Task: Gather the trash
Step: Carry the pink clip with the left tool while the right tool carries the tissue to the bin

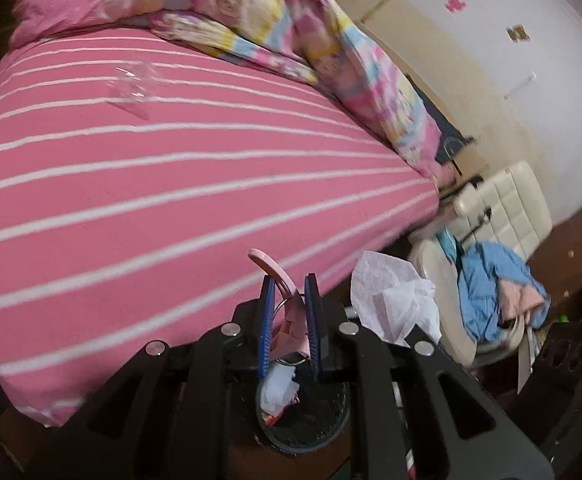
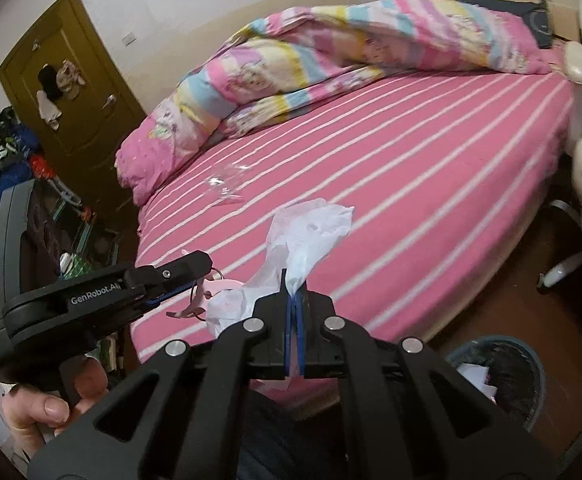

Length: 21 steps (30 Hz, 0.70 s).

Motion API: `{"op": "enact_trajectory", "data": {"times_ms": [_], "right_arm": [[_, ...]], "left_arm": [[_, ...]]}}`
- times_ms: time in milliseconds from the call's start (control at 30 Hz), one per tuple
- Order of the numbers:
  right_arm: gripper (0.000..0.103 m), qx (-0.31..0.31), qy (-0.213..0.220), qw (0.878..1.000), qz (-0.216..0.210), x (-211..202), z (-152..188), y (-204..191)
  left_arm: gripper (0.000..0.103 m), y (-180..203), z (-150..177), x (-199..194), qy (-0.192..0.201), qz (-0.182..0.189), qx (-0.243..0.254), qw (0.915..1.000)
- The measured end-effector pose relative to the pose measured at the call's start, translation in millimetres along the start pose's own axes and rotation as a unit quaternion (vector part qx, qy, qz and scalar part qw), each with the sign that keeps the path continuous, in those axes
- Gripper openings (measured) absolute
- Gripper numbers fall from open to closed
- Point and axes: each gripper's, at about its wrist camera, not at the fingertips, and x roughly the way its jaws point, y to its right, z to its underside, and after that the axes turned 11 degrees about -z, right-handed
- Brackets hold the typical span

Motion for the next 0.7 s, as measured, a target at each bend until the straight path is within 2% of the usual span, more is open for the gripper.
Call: {"op": "enact_trajectory", "data": {"times_ms": [200,400,700], "right_arm": [[0.002,0.034,0.016,0.999,0.024,-44.4,23.2,44.5],[0.002,0.08,0.023,0.995,0.055,-73.4,48.7,92.5],[0.002,0.132,0.01,0.986,0.098,-92.1,87.5,154.1]], "left_arm": [[0.015,52.7,33.3,13.8,-0.02,0.007,0.05,0.9985],[0.015,92.7,68.1,44.5,-0.057,0.01,0.094,0.9939],[0.015,123.6,122.7,104.4,-0.13,0.0,0.152,0.9798]]}}
